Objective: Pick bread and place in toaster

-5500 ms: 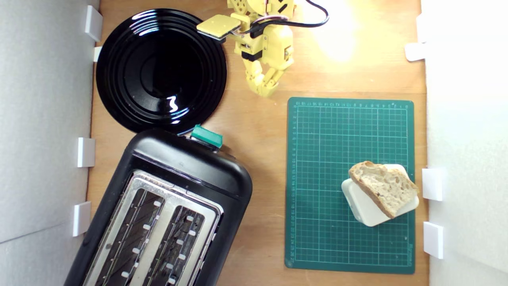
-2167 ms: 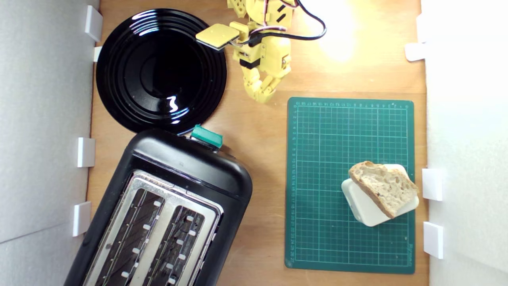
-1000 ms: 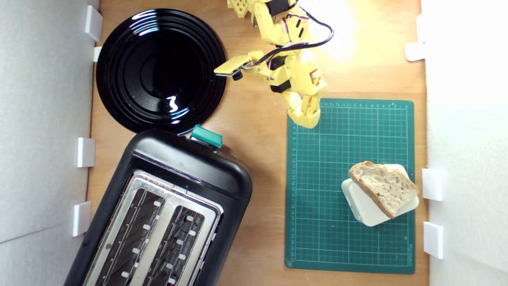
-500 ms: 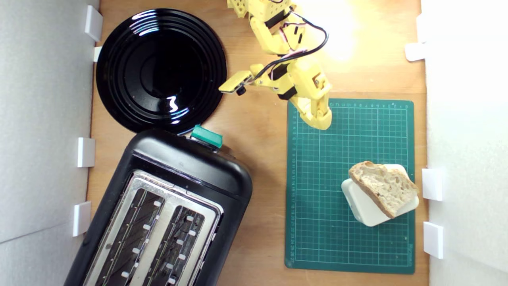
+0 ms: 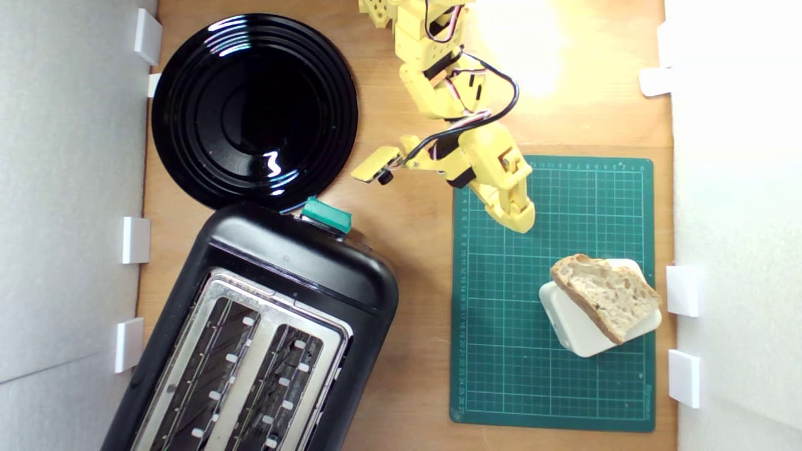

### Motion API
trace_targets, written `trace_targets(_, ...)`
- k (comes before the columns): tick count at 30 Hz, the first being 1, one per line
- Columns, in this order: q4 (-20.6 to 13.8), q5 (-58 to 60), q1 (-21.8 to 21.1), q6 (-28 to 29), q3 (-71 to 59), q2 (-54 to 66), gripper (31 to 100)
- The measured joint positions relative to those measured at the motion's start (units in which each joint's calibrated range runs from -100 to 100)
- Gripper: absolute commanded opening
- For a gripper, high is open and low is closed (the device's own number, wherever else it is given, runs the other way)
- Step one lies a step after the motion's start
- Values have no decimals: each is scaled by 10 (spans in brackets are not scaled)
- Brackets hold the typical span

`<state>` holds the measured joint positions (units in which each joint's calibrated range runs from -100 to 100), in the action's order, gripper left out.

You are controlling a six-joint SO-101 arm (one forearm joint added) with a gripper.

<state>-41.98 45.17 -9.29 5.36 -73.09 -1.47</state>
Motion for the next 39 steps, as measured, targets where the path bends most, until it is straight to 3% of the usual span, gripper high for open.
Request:
trace_targets(8,0,0,-5,0,0,-3,570)
trace_targets(11,3,0,-5,1,1,-3,636)
trace_targets(16,38,0,-9,1,1,-3,775)
trace_targets(22,42,1,-29,1,1,-3,881)
trace_targets(30,43,79,-47,-1,3,-57,889)
trace_targets(39,43,86,-46,-1,53,-87,889)
